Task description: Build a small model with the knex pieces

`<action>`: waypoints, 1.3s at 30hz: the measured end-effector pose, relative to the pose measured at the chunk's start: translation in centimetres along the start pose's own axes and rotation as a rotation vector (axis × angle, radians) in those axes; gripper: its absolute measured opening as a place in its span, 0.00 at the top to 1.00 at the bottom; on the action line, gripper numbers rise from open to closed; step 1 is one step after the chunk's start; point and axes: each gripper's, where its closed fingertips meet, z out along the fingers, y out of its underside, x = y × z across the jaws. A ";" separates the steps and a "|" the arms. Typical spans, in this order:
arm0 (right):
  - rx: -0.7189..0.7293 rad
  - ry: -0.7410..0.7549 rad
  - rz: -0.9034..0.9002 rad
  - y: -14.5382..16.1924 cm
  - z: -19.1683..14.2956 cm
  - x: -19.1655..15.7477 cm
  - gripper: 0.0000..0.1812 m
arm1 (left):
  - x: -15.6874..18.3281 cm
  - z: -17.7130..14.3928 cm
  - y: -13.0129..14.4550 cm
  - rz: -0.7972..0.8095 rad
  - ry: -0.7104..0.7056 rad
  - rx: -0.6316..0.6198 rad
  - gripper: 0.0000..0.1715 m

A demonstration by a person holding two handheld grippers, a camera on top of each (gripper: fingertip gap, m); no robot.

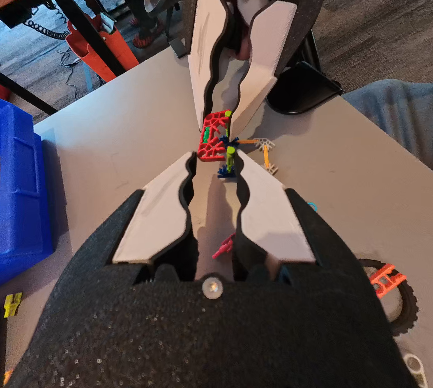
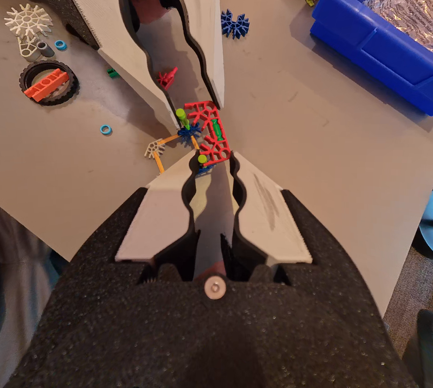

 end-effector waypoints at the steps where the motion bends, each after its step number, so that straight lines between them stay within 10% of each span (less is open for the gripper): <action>1: 0.001 0.000 0.000 0.0 0.0 0.0 0.87 | 0.0 0.0 0.0 -0.003 0.001 0.001 0.84; 39: 0.068 0.160 -0.110 -0.5 -0.8 0.6 0.86 | -0.5 0.2 -0.5 0.142 -0.093 0.020 0.88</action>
